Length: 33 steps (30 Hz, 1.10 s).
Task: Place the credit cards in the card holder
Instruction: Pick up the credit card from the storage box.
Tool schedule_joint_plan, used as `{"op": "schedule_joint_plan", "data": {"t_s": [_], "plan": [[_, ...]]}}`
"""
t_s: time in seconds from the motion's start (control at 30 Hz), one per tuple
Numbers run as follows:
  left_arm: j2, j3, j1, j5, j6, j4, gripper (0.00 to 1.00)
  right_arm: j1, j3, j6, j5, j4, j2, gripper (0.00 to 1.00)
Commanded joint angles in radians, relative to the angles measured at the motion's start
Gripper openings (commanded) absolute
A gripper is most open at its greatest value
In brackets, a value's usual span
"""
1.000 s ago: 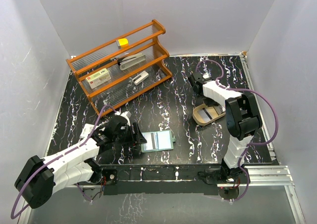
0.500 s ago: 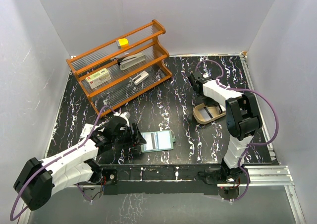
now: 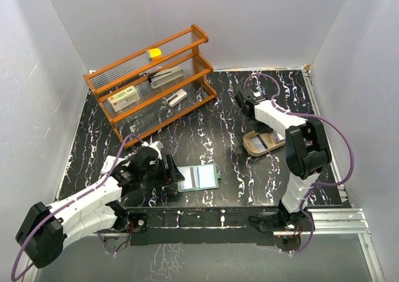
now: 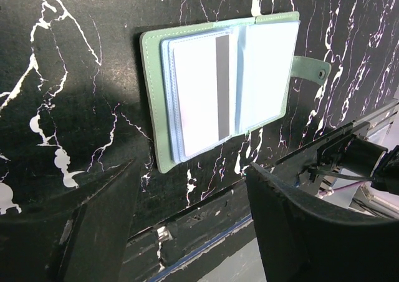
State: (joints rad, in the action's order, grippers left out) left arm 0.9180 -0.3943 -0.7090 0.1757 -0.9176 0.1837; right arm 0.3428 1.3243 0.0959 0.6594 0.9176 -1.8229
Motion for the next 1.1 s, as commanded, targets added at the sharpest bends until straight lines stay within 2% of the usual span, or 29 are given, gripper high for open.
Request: {"op": "schedule_joint_plan", "data": {"t_s": [0.0,0.23,0.73,0.9,1.07], "plan": [[-0.022,-0.001,0.001,0.010,-0.004,0.033,0.68,-0.001,0.032,0.005,0.025,-0.001,0.055,0.02],[-0.022,-0.006,0.002,0.011,-0.007,0.039,0.69,-0.001,0.037,0.005,0.025,0.017,0.075,0.00],[-0.020,-0.052,0.001,0.046,-0.051,0.032,0.67,0.071,0.078,0.075,-0.199,0.117,0.274,0.00],[-0.037,-0.077,0.001,0.093,-0.101,-0.007,0.65,0.116,0.070,0.134,-0.394,0.065,0.394,0.00],[-0.073,-0.123,0.000,0.106,-0.165,0.000,0.63,0.126,-0.044,0.296,-0.731,-0.141,0.530,0.00]]}}
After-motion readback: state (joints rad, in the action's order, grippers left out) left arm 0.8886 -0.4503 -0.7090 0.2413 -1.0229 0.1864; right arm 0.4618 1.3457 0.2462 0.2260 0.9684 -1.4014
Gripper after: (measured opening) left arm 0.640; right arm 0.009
